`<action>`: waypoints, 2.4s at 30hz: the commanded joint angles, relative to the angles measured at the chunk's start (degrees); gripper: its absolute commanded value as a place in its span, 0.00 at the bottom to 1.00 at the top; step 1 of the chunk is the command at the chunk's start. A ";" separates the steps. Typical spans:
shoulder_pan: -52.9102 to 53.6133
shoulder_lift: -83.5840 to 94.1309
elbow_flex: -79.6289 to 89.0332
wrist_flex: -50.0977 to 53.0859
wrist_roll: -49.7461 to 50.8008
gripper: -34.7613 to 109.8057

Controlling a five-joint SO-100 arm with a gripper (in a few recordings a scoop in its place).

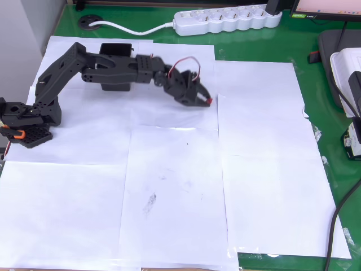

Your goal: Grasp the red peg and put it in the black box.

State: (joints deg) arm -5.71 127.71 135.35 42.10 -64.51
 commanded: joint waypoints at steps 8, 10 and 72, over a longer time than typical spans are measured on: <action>-4.31 -14.59 24.35 27.95 4.48 0.24; -5.36 -17.05 24.17 32.87 5.71 0.24; -33.84 -38.76 -21.01 57.66 21.09 0.37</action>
State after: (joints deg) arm -39.02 88.95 112.59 99.49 -42.89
